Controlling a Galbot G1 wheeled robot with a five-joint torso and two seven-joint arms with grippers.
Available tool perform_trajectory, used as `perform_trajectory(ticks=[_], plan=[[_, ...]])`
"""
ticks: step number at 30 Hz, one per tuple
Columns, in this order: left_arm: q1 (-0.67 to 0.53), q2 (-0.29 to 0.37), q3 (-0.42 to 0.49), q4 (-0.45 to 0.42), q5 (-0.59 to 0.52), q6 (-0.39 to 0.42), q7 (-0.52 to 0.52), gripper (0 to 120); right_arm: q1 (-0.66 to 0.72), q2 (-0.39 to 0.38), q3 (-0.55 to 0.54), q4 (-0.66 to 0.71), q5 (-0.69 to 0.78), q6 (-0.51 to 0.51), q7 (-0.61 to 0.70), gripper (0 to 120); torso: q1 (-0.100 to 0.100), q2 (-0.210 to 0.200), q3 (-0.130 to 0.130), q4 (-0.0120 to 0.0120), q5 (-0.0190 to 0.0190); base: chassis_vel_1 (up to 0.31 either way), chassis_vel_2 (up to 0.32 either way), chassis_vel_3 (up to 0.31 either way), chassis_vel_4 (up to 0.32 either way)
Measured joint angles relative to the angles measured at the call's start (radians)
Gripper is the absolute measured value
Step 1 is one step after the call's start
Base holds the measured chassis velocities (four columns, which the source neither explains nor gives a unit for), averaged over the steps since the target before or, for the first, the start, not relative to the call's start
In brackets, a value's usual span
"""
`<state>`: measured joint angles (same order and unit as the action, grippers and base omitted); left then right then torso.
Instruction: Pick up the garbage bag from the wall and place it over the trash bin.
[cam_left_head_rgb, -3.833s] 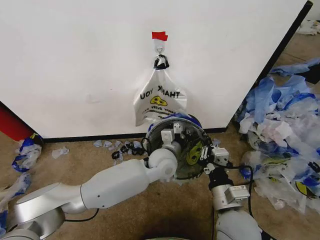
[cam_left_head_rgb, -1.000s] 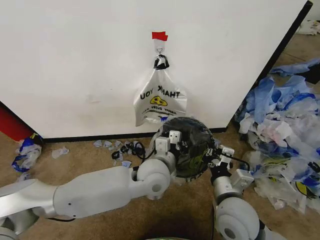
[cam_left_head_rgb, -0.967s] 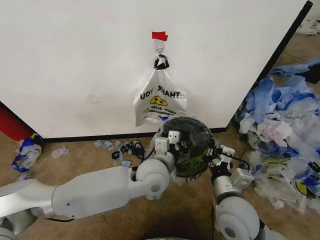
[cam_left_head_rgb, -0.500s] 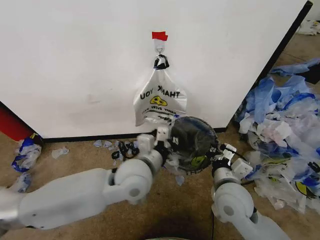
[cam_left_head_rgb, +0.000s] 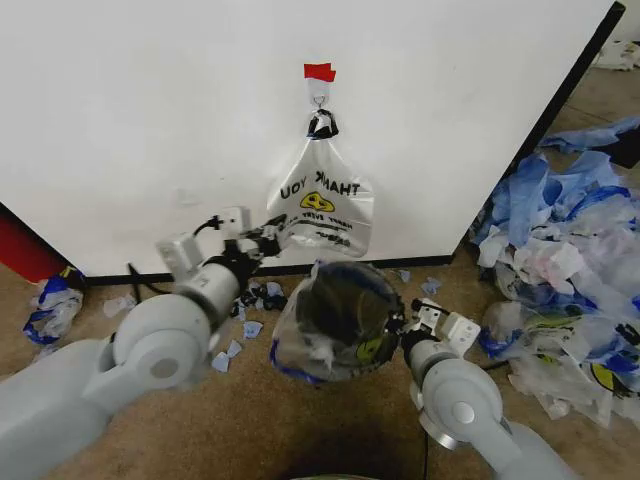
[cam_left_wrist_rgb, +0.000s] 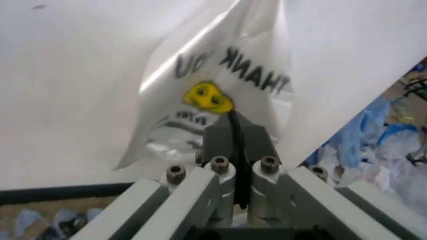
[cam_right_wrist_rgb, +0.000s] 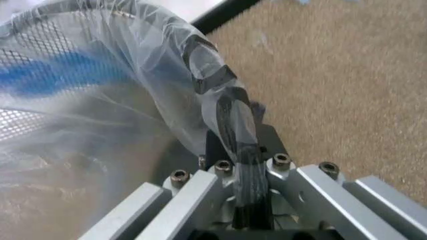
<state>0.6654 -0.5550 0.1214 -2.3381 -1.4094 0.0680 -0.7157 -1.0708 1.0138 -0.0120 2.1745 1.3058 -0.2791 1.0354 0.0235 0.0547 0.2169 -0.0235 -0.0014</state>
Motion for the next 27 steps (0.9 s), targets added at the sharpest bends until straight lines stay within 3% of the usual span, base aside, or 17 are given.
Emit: perform_trajectory(ticks=[16,26,27], plan=[[0.031,-0.073,0.041,0.031,0.017,0.003,-0.009,0,0.098,0.046,-0.141,-0.187,-0.077,-0.012,-0.069,0,0.0,0.0,0.0,-0.0006,-0.0004,0.0,0.0,0.0,0.0],[0.026,-0.085,0.078,0.044,0.029,0.001,-0.014,0,0.099,0.04,-0.165,-0.214,-0.15,-0.039,-0.086,0,0.0,0.0,0.0,0.0002,0.0002,0.0,0.0,0.0,0.0],[0.023,-0.085,0.08,0.044,0.029,0.001,-0.014,0,0.094,0.034,-0.164,-0.208,-0.15,-0.044,-0.088,5,0.0,0.0,0.0,0.0001,0.0002,0.0,0.0,0.0,0.0]])
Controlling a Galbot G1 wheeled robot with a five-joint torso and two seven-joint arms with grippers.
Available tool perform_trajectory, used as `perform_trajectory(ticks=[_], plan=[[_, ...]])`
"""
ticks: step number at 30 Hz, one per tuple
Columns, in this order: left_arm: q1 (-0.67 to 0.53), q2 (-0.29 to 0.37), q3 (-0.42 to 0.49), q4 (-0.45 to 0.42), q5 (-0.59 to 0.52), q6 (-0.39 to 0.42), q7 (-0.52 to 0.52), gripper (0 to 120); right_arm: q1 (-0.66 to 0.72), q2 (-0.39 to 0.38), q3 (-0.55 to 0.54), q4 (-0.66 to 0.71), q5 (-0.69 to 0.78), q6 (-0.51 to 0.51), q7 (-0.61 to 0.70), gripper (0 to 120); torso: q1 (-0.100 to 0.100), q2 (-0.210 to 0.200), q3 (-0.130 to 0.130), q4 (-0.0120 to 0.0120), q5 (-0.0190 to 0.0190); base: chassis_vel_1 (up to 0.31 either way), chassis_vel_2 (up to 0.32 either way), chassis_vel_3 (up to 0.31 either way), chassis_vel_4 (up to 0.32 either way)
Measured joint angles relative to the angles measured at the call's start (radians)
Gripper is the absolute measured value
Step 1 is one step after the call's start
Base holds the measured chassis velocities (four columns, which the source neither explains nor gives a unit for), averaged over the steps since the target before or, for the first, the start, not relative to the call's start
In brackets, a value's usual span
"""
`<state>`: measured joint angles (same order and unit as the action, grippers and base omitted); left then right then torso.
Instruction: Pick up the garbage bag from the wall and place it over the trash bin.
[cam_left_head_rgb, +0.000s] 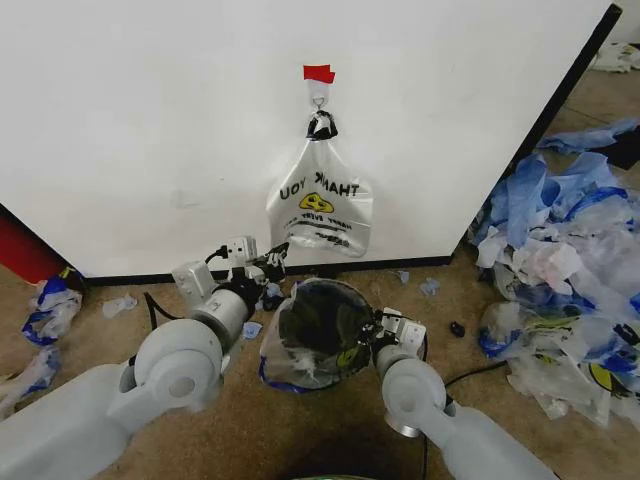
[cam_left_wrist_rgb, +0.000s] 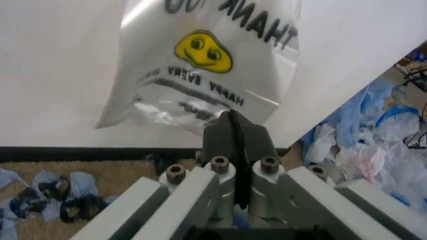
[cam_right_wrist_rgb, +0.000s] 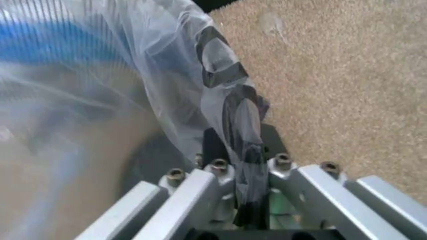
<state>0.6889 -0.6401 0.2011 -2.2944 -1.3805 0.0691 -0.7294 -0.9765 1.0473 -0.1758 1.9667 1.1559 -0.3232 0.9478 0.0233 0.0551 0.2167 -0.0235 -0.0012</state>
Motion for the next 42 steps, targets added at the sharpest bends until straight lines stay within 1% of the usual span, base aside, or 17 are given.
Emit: perform_trajectory(ticks=[4,5,7,12,13,17,21,23,24,25,28,37,42], plan=[[-0.006,0.0,0.014,0.0,0.001,0.0,0.0,0,-0.015,-0.025,0.012,0.028,0.004,-0.018,-0.001,22,0.0,0.0,0.0,0.0002,0.0008,0.0,0.0,0.0,0.0],[-0.006,0.0,0.014,0.0,0.001,0.0,0.0,0,-0.015,-0.025,0.012,0.028,0.004,-0.018,-0.001,22,0.0,0.0,0.0,0.0002,0.0008,0.0,0.0,0.0,0.0],[-0.007,-0.001,0.019,-0.001,0.001,0.0,-0.002,0,-0.019,-0.033,0.018,0.036,0.007,-0.021,-0.001,28,0.0,-0.001,0.001,0.0003,0.0007,0.0,0.0,0.0,0.0],[-0.003,0.001,0.029,-0.01,0.005,-0.001,-0.005,0,-0.028,-0.061,0.05,0.072,0.025,-0.023,-0.011,52,0.0,-0.001,0.001,-0.0001,0.0004,0.0,0.0,0.0,0.0],[-0.003,0.001,0.029,-0.01,0.005,-0.001,-0.005,0,-0.028,-0.061,0.05,0.072,0.025,-0.023,-0.011,52,0.0,-0.001,0.001,-0.0001,0.0004,0.0,0.0,0.0,0.0],[0.005,0.0,0.029,-0.011,0.013,-0.002,-0.008,0,-0.028,-0.075,0.071,0.093,0.049,-0.022,-0.029,67,0.0,-0.001,0.0,-0.0001,0.0001,0.0,0.0,0.0,0.0],[0.028,0.004,0.017,-0.02,0.024,-0.002,-0.011,0,-0.028,-0.083,0.077,0.108,0.071,-0.028,-0.03,86,0.0,-0.001,0.0,-0.0002,0.0,0.0,0.0,0.0,0.0],[0.036,0.006,0.01,-0.024,0.025,-0.002,-0.011,0,-0.03,-0.084,0.077,0.11,0.072,-0.03,-0.027,87,0.0,-0.001,0.0,-0.0001,0.0,0.0,0.0,0.0,0.0],[0.042,0.007,0.003,-0.026,0.026,-0.002,-0.011,0,-0.034,-0.085,0.076,0.112,0.072,-0.033,-0.025,94,0.0,-0.001,0.0,-0.0001,0.0001,0.0,0.0,0.0,0.0],[0.048,0.009,-0.003,-0.028,0.028,-0.002,-0.012,0,-0.038,-0.088,0.076,0.114,0.07,-0.035,-0.023,97,0.0,-0.001,0.0,-0.0001,0.0,0.0,0.0,0.0,0.0],[0.063,0.014,-0.015,-0.034,0.035,-0.002,-0.012,0,-0.056,-0.098,0.076,0.123,0.065,-0.042,-0.02,100,0.0,-0.001,0.0,-0.0001,0.0001,0.0,0.0,0.0,0.0],[0.09,0.006,-0.02,-0.028,0.047,-0.002,-0.011,0,-0.095,-0.135,0.096,0.138,0.052,-0.049,-0.059,100,0.0,-0.001,0.0,-0.0002,0.0002,0.0,0.0,0.0,0.0],[0.109,-0.014,-0.008,0.001,0.06,-0.002,-0.006,0,-0.116,-0.157,0.125,0.135,0.048,-0.032,-0.146,100,0.0,-0.001,0.0,-0.0002,0.0,0.0,0.0,0.0,0.0]])
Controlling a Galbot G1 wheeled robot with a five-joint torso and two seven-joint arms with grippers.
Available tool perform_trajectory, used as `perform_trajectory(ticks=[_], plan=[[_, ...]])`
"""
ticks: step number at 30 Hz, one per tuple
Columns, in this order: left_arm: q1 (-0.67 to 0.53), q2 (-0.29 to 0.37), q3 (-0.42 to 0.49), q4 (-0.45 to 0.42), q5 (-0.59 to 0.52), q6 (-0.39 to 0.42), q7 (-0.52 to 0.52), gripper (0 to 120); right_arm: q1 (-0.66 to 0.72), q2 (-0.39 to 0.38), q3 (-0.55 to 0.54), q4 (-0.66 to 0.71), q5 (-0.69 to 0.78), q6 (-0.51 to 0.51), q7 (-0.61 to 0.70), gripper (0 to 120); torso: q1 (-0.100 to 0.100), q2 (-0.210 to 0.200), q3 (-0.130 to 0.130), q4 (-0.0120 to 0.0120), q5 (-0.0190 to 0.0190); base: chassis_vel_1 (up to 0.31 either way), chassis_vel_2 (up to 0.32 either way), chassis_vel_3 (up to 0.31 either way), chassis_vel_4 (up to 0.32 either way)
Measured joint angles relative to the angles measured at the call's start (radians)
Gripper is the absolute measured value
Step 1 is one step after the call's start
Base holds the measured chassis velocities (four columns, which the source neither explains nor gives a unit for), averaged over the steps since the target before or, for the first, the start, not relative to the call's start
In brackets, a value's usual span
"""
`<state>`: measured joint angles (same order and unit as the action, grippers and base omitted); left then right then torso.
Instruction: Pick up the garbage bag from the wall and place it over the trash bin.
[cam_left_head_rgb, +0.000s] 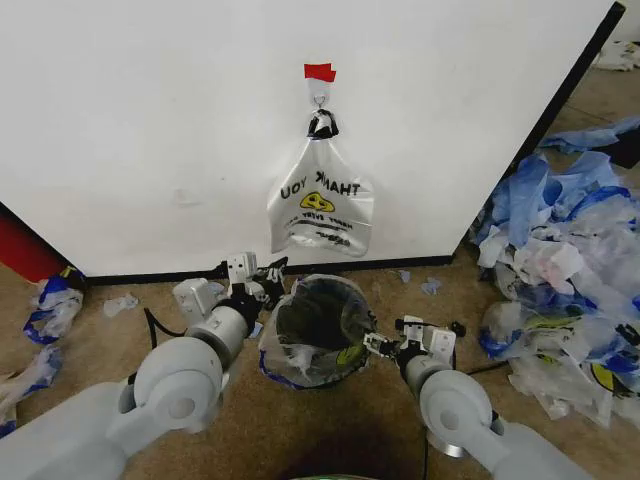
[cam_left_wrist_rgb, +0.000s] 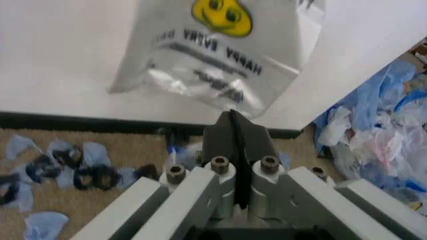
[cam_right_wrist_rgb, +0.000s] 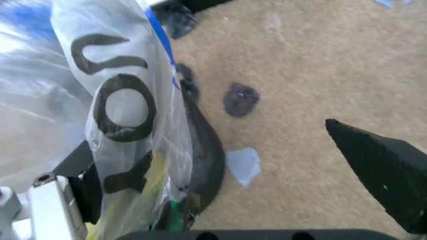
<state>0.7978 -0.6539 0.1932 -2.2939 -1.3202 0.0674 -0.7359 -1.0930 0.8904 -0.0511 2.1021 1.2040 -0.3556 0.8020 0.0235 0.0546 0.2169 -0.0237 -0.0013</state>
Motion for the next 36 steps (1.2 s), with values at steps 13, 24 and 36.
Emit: perform_trajectory(ticks=[13,24,36], plan=[[-0.004,-0.106,0.172,0.108,-0.019,-0.009,0.039,0,-0.051,-0.026,0.06,-0.114,-0.025,0.143,-0.393,100,0.0,0.0,0.0,0.0,0.0004,0.0,0.0,0.0,0.0],[-0.008,-0.119,0.187,0.132,-0.003,-0.012,0.032,0,-0.074,-0.04,0.134,-0.248,0.06,0.264,-0.876,100,0.0,0.0,0.0,0.0002,0.0001,0.0,0.0,0.0,0.0],[0.002,-0.109,0.074,0.093,0.034,-0.032,0.054,0,-0.103,-0.037,0.299,-0.306,0.113,0.414,-1.409,100,0.0,0.0,0.0,-0.0002,0.0003,0.0,0.0,0.0,0.0]])
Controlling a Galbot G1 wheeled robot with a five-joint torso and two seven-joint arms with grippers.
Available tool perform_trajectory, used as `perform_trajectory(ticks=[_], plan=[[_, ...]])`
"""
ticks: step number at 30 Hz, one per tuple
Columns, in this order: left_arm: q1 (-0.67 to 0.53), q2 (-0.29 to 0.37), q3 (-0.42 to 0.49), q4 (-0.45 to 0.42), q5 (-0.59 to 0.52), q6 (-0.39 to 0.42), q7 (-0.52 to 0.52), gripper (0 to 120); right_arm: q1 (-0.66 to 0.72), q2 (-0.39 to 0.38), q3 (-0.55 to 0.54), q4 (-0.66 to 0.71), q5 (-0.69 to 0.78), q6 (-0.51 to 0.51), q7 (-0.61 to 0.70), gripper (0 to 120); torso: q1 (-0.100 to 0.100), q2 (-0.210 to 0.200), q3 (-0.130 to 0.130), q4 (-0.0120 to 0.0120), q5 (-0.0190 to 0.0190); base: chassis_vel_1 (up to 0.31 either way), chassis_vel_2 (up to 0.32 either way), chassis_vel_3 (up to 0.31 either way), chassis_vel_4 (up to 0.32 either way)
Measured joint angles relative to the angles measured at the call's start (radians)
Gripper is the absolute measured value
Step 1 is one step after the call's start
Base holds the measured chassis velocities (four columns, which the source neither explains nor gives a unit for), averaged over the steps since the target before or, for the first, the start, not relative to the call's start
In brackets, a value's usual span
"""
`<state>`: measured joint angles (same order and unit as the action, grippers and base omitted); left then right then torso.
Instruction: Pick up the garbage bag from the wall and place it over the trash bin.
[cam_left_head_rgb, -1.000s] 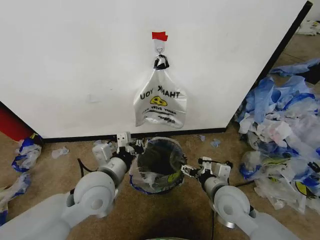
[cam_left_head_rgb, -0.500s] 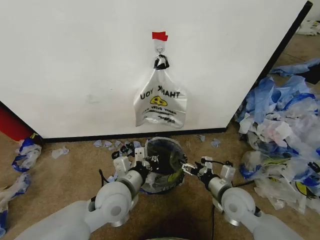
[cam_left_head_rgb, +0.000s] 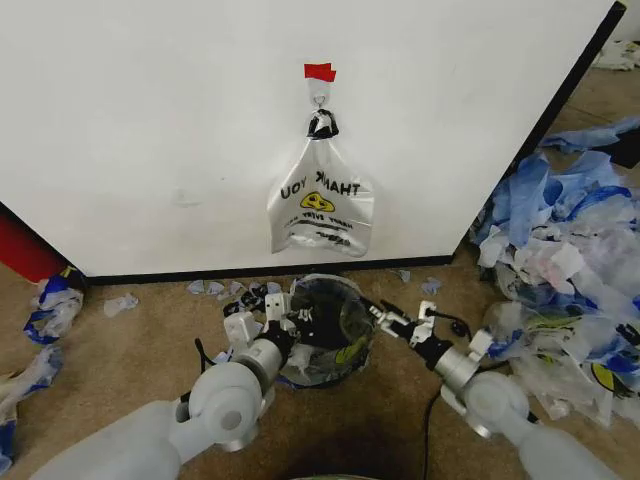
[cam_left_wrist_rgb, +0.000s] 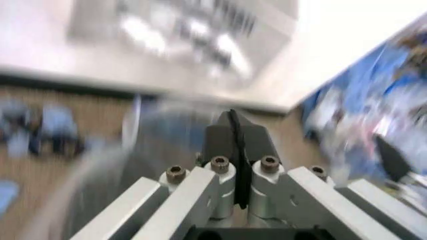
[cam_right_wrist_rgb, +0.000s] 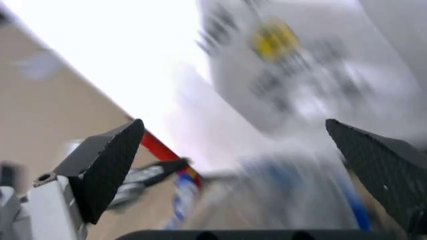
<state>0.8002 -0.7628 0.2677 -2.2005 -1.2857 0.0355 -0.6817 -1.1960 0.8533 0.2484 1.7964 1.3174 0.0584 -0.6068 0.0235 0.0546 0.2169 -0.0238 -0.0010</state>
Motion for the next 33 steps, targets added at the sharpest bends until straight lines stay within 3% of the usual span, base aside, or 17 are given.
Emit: perform_trajectory(ticks=[4,7,8,9,12,16,18,21,24,28,32,33], plan=[[0.049,-0.02,-0.143,-0.009,0.155,-0.041,0.087,0,-0.021,0.005,0.109,0.089,-0.12,0.152,0.007,100,0.0,0.0,0.0,0.0007,-0.0003,0.0,0.0,0.0,0.0],[0.069,-0.051,-0.232,0.015,0.275,-0.084,0.13,0,-0.062,0.045,0.211,0.149,-0.373,0.251,0.222,100,0.0,0.0,0.0,0.0006,-0.0007,0.0,0.0,0.0,0.0],[0.069,-0.051,-0.232,0.015,0.275,-0.084,0.13,0,-0.062,0.045,0.211,0.149,-0.373,0.251,0.222,100,0.0,0.0,0.0,0.0006,-0.0007,0.0,0.0,0.0,0.0],[0.072,-0.064,-0.255,0.025,0.322,-0.094,0.137,0,-0.084,0.069,0.244,0.171,-0.45,0.266,0.303,100,0.0,0.0,0.0,0.0003,0.0,0.0,0.0,0.0,0.0],[0.105,-0.101,-0.32,0.05,0.457,-0.131,0.164,11,-0.171,0.158,0.329,0.236,-0.614,0.288,0.491,100,0.0,0.0,0.0,0.0,-0.0002,0.0,0.0,0.0,0.0],[0.17,-0.132,-0.365,0.05,0.558,-0.157,0.177,26,-0.301,0.27,0.439,0.288,-0.791,0.305,0.58,100,0.0,0.0,0.0,-0.0002,0.0,0.0,0.0,0.0,0.0],[0.18,-0.137,-0.37,0.05,0.571,-0.161,0.177,27,-0.313,0.279,0.448,0.293,-0.804,0.308,0.586,100,0.0,0.0,0.0,-0.0002,-0.0002,0.0,0.0,0.0,0.0],[0.251,-0.185,-0.4,0.067,0.685,-0.196,0.196,43,-0.391,0.362,0.499,0.329,-0.88,0.334,0.617,100,0.0,0.0,0.0,0.0001,-0.0005,0.0,0.0,0.0,0.0],[0.284,-0.213,-0.406,0.072,0.715,-0.205,0.199,49,-0.415,0.398,0.5,0.332,-0.903,0.362,0.62,100,0.0,0.0,0.0,0.0006,-0.0008,0.0,0.0,0.0,0.0],[0.354,-0.264,-0.414,0.077,0.764,-0.216,0.204,68,-0.475,0.472,0.48,0.332,-0.959,0.416,0.613,100,0.0,0.0,0.0,0.0,-0.0003,0.0,0.0,0.0,0.0],[0.407,-0.301,-0.428,0.079,0.781,-0.232,0.213,86,-0.48,0.486,0.463,0.308,-0.983,0.468,0.598,100,0.0,0.0,0.0,0.0002,-0.0002,0.0,0.0,0.0,0.0],[0.407,-0.301,-0.428,0.079,0.781,-0.232,0.213,86,-0.48,0.486,0.463,0.308,-0.983,0.468,0.598,100,0.0,0.0,0.0,0.0002,-0.0002,0.0,0.0,0.0,0.0]])
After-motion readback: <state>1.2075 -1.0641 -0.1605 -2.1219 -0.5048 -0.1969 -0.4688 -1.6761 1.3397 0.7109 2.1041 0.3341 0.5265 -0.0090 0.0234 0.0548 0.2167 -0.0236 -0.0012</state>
